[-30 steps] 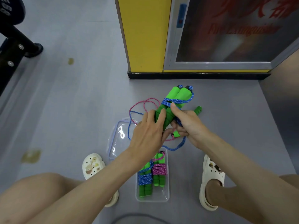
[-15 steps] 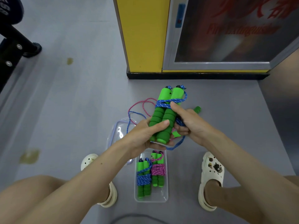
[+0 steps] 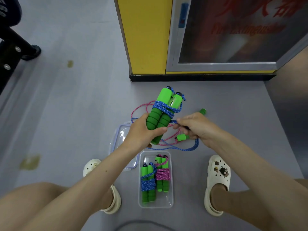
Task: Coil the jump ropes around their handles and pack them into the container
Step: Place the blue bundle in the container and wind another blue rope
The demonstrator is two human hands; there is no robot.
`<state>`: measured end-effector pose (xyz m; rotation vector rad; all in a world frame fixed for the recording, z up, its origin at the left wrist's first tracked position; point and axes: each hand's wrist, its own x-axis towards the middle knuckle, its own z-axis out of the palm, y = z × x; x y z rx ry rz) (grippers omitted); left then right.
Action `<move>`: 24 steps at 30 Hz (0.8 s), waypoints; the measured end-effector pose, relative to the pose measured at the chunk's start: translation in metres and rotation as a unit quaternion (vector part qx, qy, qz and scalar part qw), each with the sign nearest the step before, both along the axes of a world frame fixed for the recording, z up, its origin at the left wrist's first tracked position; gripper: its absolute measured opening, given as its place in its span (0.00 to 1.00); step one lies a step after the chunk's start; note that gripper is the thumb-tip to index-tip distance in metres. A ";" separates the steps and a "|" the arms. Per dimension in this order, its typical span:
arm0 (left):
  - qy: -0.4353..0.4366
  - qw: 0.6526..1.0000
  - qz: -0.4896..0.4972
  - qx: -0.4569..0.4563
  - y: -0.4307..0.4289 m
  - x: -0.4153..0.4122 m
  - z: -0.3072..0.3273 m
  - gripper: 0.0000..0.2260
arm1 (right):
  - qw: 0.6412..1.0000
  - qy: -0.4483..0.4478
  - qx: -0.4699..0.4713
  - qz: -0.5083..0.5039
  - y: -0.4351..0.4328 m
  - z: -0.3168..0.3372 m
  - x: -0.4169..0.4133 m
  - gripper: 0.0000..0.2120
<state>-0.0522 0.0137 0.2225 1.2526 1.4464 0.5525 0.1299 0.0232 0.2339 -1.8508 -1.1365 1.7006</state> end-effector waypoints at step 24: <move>0.391 0.866 -0.125 0.286 -0.012 0.004 -0.002 0.23 | 0.992 0.087 0.015 0.093 -0.012 -0.003 -0.013 0.09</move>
